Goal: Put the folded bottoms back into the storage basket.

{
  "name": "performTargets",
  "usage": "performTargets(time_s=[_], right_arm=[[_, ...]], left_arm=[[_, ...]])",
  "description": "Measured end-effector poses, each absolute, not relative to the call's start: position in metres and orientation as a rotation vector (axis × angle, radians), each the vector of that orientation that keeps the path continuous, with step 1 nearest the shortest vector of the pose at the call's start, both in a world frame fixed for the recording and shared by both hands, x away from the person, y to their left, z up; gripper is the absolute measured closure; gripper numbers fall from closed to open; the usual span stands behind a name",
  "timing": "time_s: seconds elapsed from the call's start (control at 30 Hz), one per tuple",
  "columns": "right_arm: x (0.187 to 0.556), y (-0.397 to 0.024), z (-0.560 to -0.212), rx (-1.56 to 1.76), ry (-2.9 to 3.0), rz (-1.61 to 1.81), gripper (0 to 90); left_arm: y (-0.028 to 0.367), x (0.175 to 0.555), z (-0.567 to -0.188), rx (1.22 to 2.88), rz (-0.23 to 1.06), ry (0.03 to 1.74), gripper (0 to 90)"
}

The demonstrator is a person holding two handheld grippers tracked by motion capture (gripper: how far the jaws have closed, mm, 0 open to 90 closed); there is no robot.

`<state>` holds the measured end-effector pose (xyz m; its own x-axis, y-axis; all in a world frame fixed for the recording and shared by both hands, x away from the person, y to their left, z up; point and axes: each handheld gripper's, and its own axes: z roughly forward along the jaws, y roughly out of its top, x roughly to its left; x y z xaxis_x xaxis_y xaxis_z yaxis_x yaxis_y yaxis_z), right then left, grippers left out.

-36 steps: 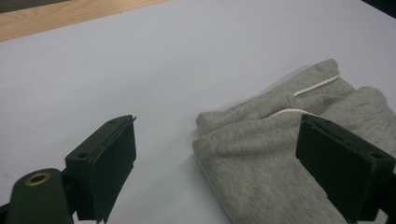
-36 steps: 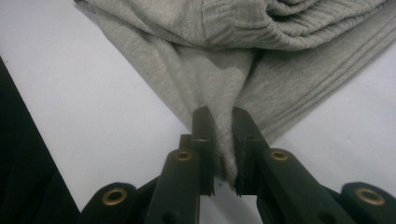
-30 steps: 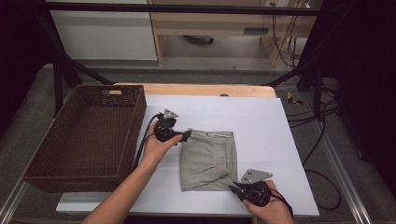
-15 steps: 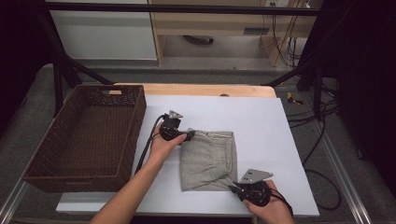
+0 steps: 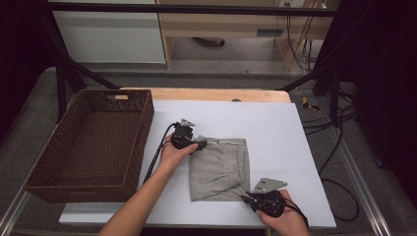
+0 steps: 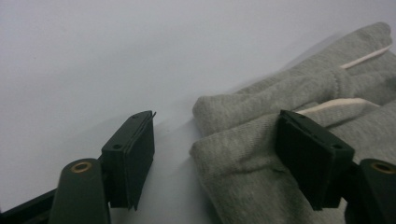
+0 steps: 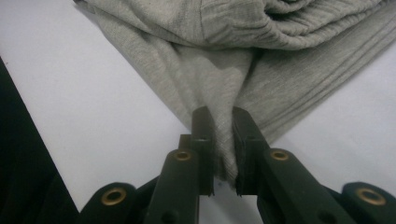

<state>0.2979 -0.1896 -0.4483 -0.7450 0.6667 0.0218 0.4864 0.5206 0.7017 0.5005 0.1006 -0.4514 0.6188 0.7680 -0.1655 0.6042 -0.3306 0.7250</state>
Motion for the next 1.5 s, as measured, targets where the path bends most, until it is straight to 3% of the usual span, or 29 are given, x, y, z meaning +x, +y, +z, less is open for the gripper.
performTargets(time_s=[0.3, 0.43, 0.53, 1.1, 1.5], right_arm=[[0.298, -0.189, -0.448, 0.973, 2.512, 1.040, 81.7], [0.298, -0.190, -0.447, 0.972, 2.512, 1.060, 82.0], [0.298, -0.191, -0.445, 0.981, 2.499, 1.097, 82.4], [0.305, -0.181, -0.395, 0.877, 2.482, 1.184, 84.3], [0.311, -0.172, -0.370, 0.821, 2.495, 1.196, 84.4]], left_arm=[[0.100, 0.499, -0.450, 2.031, 0.155, 1.067, 53.4], [0.098, 0.496, -0.447, 2.034, 0.182, 1.051, 67.9], [0.095, 0.493, -0.442, 2.061, 0.220, 1.036, 73.1], [0.074, 0.470, -0.365, 2.129, 0.310, 0.817, 75.8], [0.085, 0.470, -0.329, 2.116, 0.357, 0.801, 75.9]])
